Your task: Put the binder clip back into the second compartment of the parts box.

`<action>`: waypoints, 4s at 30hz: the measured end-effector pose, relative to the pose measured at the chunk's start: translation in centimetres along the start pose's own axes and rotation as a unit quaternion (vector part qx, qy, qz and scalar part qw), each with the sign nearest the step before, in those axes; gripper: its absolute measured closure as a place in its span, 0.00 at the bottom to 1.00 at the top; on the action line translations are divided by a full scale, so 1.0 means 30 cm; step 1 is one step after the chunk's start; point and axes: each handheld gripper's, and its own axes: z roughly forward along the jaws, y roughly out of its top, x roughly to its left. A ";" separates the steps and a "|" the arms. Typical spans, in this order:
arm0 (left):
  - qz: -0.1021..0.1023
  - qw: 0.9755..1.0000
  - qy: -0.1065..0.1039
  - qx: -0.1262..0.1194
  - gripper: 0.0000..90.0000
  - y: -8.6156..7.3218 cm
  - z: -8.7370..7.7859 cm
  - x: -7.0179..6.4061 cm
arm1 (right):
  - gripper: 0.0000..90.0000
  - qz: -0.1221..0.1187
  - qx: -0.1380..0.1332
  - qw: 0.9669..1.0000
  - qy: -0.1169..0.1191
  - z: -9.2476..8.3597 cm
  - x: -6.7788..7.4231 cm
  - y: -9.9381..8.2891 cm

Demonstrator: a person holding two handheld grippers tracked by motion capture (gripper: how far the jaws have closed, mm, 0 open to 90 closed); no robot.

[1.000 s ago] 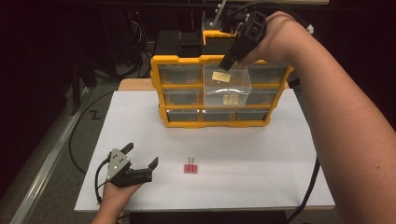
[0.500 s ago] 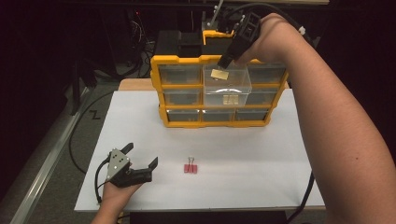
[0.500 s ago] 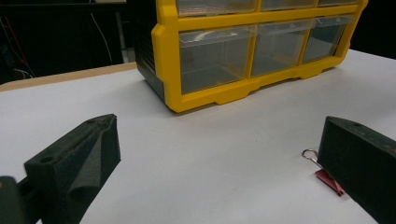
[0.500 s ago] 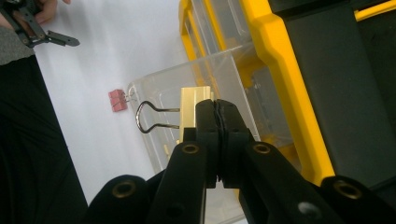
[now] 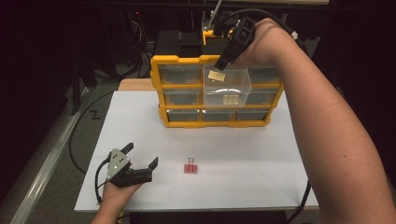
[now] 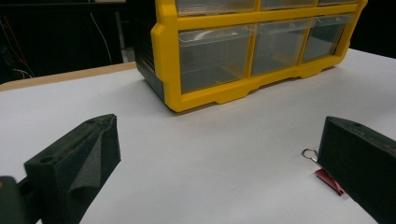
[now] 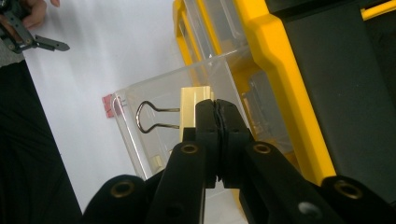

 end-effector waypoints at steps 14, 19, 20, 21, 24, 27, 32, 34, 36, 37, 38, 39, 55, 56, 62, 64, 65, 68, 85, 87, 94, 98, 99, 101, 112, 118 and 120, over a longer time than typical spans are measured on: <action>0.003 1.000 -0.002 0.001 0.00 0.000 0.002 -0.005 | 0.80 0.002 0.008 1.000 0.015 -0.032 0.061 -0.073; 0.005 1.000 -0.001 0.002 0.00 0.000 0.002 -0.006 | 0.79 -0.001 0.018 1.000 0.023 -0.032 0.090 -0.120; 0.006 1.000 -0.001 0.003 0.00 0.000 0.003 -0.006 | 0.79 -0.002 0.017 1.000 0.025 -0.033 0.096 -0.128; 0.006 1.000 -0.001 0.003 0.00 0.000 0.004 -0.007 | 0.79 0.000 0.018 0.999 0.027 -0.035 0.102 -0.135; 0.006 1.000 -0.001 0.005 0.00 0.000 0.006 -0.008 | 0.78 -0.002 0.022 0.999 0.029 -0.042 0.119 -0.161; 0.007 1.000 -0.001 0.005 0.00 -0.001 0.007 -0.011 | 0.77 0.000 0.022 0.999 0.031 -0.042 0.133 -0.185; 0.007 1.000 -0.001 0.005 0.00 -0.001 0.008 -0.011 | 0.76 -0.003 0.029 0.999 0.034 -0.036 0.162 -0.221; 0.008 1.000 0.000 0.006 0.00 -0.001 0.008 -0.011 | 0.75 -0.005 0.031 0.999 0.035 -0.027 0.172 -0.231; 0.010 1.000 -0.001 0.007 0.00 -0.001 0.007 -0.013 | 0.74 -0.008 0.035 0.999 0.038 -0.018 0.182 -0.239; 0.010 1.000 -0.001 0.007 0.00 0.000 0.007 -0.013 | 0.73 -0.007 0.037 0.999 0.038 -0.010 0.187 -0.244; 0.010 1.000 -0.001 0.007 0.00 0.000 0.006 -0.013 | 0.73 -0.006 0.037 0.999 0.039 -0.005 0.189 -0.247; 0.010 1.000 0.000 0.007 0.00 0.000 0.006 -0.013 | 0.72 -0.006 0.038 0.998 0.041 0.003 0.193 -0.251; 0.009 1.000 -0.002 0.006 0.00 -0.001 0.008 -0.012 | 0.61 -0.018 0.044 0.998 0.045 0.135 0.240 -0.308; 0.010 1.000 -0.002 0.006 0.00 -0.001 0.008 -0.013 | 0.60 -0.020 0.046 0.998 0.048 0.145 0.242 -0.313; 0.007 1.000 -0.001 0.005 0.00 -0.002 0.010 -0.013 | 0.58 -0.022 0.050 0.997 0.053 0.204 0.260 -0.339; 0.008 1.000 -0.002 0.005 0.00 -0.002 0.011 -0.014 | 0.56 -0.024 0.049 0.997 0.051 0.220 0.266 -0.345; 0.009 1.000 -0.002 0.005 0.00 -0.001 0.010 -0.014 | 0.55 -0.027 0.049 0.997 0.050 0.228 0.268 -0.348; 0.009 1.000 -0.001 0.006 0.00 -0.001 0.009 -0.013 | 0.54 -0.025 0.044 0.997 0.053 0.251 0.274 -0.362; 0.008 1.000 -0.002 0.004 0.00 0.000 0.008 -0.010 | 0.40 -0.022 0.038 0.998 0.046 0.387 0.307 -0.424; 0.009 1.000 -0.002 0.004 0.00 0.000 0.008 -0.009 | 0.40 -0.022 0.036 0.998 0.050 0.400 0.314 -0.427; 0.008 1.000 -0.002 0.004 0.00 0.000 0.007 -0.010 | 0.36 -0.021 0.043 0.998 0.052 0.453 0.332 -0.445; 0.006 1.000 -0.001 0.004 0.00 -0.001 0.009 -0.011 | 0.32 -0.017 0.038 0.998 0.050 0.479 0.341 -0.459; 0.007 1.000 -0.002 0.005 0.00 -0.001 0.009 -0.011 | 0.31 -0.016 0.038 0.998 0.051 0.488 0.343 -0.463; 0.008 1.000 -0.002 0.006 0.00 -0.002 0.010 -0.011 | 0.29 -0.009 0.034 0.998 0.051 0.504 0.347 -0.475; 0.007 1.000 0.001 0.005 0.00 -0.002 0.010 -0.010 | 0.18 -0.002 0.016 0.999 0.046 0.632 0.358 -0.541; 0.008 1.000 0.001 0.004 0.00 -0.001 0.007 -0.011 | 0.14 0.009 0.025 0.998 0.053 0.699 0.368 -0.574; 0.006 1.000 0.002 0.001 0.00 0.000 0.007 -0.011 | 0.12 0.012 0.025 0.998 0.054 0.718 0.373 -0.584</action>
